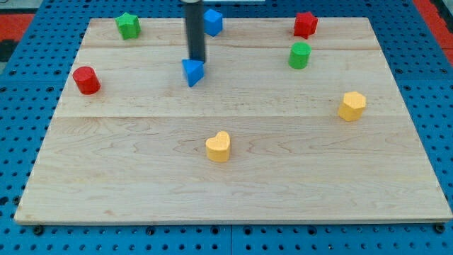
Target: Place the green circle diagonally bottom right to the yellow heart
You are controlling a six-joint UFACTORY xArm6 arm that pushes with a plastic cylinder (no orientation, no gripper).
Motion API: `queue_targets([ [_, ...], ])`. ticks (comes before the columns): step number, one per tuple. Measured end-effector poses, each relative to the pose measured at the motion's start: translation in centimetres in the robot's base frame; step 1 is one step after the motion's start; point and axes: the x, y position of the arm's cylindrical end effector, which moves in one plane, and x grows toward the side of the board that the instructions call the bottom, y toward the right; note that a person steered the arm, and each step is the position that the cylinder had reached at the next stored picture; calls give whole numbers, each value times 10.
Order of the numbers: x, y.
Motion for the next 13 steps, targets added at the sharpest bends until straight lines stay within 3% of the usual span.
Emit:
queue_targets([
  [3,-19,11],
  [4,-39,56],
  [6,-66,219],
  [7,-3,236],
  [8,49,198],
  [9,-21,242],
  [10,-25,279],
  [12,-80,212],
  [13,-34,150],
])
